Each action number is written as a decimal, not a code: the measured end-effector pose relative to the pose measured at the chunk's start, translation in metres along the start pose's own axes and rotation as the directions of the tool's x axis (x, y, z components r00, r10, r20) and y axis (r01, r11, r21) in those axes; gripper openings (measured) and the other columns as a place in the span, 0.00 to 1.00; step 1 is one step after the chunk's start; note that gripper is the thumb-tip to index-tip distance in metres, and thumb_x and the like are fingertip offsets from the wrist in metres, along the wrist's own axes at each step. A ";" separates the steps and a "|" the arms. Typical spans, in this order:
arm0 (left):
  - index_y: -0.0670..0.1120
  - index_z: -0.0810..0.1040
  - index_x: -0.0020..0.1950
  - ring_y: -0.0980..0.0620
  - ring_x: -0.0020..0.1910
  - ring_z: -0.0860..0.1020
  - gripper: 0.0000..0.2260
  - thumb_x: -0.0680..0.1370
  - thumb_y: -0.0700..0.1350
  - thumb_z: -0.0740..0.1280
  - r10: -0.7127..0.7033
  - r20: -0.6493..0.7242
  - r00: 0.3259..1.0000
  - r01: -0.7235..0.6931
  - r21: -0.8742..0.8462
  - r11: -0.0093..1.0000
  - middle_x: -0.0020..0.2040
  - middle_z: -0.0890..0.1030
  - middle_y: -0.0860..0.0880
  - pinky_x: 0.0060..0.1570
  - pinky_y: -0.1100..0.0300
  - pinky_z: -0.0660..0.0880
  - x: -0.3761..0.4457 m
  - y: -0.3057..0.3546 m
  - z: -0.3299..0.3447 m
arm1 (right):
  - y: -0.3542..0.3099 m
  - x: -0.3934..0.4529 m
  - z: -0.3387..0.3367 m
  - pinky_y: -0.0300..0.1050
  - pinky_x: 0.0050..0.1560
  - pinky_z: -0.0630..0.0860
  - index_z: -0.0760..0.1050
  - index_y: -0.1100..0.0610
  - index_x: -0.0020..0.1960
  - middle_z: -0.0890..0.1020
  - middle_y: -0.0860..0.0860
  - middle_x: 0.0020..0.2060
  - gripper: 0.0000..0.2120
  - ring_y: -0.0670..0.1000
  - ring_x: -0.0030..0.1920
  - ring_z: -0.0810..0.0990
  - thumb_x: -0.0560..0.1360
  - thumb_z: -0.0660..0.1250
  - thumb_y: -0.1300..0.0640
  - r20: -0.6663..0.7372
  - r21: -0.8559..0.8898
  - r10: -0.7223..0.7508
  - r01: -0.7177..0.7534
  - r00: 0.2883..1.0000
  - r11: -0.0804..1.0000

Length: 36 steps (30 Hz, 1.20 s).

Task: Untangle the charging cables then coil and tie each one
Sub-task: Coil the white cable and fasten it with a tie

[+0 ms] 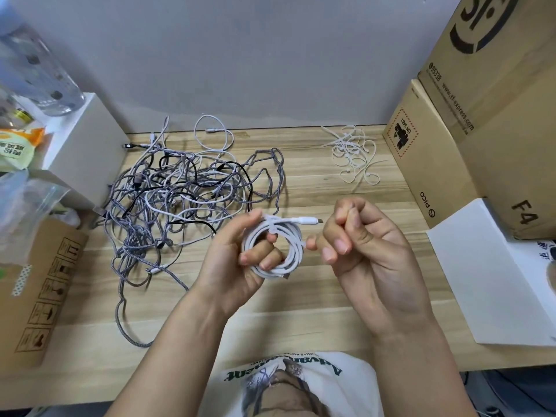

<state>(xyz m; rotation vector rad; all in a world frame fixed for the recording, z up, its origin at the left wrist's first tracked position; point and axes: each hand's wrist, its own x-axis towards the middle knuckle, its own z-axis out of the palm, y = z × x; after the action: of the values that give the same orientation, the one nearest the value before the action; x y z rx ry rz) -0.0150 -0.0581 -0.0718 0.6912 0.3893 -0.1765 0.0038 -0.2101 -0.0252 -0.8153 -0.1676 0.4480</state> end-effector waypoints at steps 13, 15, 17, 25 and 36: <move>0.48 0.70 0.26 0.55 0.23 0.59 0.20 0.78 0.44 0.62 0.228 -0.075 0.971 -0.154 0.532 0.833 0.20 0.62 0.54 0.29 0.58 0.58 -0.009 -0.026 0.012 | 0.047 0.008 0.007 0.33 0.32 0.64 0.76 0.50 0.31 0.72 0.43 0.26 0.12 0.42 0.26 0.64 0.69 0.64 0.46 -0.043 -0.056 -0.116 0.114 0.992 0.992; 0.49 0.71 0.22 0.57 0.25 0.60 0.26 0.81 0.43 0.56 0.228 -0.037 0.973 -0.166 0.573 0.803 0.21 0.63 0.56 0.31 0.61 0.60 -0.012 -0.035 0.017 | 0.043 0.009 0.004 0.33 0.27 0.62 0.76 0.51 0.31 0.70 0.44 0.25 0.12 0.41 0.23 0.64 0.68 0.66 0.45 -0.042 -0.049 -0.098 0.096 0.994 0.994; 0.50 0.77 0.26 0.57 0.27 0.62 0.24 0.81 0.48 0.55 0.180 -0.006 0.984 -0.145 0.562 0.814 0.23 0.66 0.55 0.30 0.65 0.62 -0.015 -0.042 0.020 | 0.040 0.011 -0.001 0.37 0.20 0.54 0.75 0.51 0.31 0.66 0.43 0.22 0.13 0.41 0.21 0.61 0.67 0.69 0.44 -0.040 -0.008 -0.070 0.070 0.997 0.998; 0.47 0.82 0.34 0.61 0.20 0.65 0.20 0.77 0.51 0.56 -0.094 0.025 0.995 0.094 -0.022 0.995 0.26 0.67 0.53 0.25 0.70 0.67 -0.020 -0.037 0.028 | 0.040 0.010 0.000 0.39 0.24 0.51 0.75 0.53 0.33 0.64 0.42 0.23 0.13 0.45 0.24 0.56 0.70 0.69 0.45 0.100 0.119 -0.062 0.050 0.993 0.992; 0.49 0.75 0.27 0.58 0.19 0.64 0.18 0.75 0.48 0.57 0.021 0.007 1.000 -0.021 -0.078 0.997 0.20 0.60 0.53 0.24 0.67 0.68 -0.015 -0.046 0.048 | 0.022 0.027 -0.010 0.37 0.27 0.60 0.74 0.58 0.35 0.58 0.47 0.25 0.12 0.46 0.24 0.56 0.74 0.66 0.52 0.203 0.411 -0.150 0.055 0.968 0.910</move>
<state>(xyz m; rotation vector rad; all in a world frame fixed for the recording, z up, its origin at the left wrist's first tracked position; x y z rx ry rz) -0.0277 -0.1234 -0.0591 0.6170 0.3792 -0.1435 0.0242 -0.1916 -0.0492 -0.3435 -0.3214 0.4573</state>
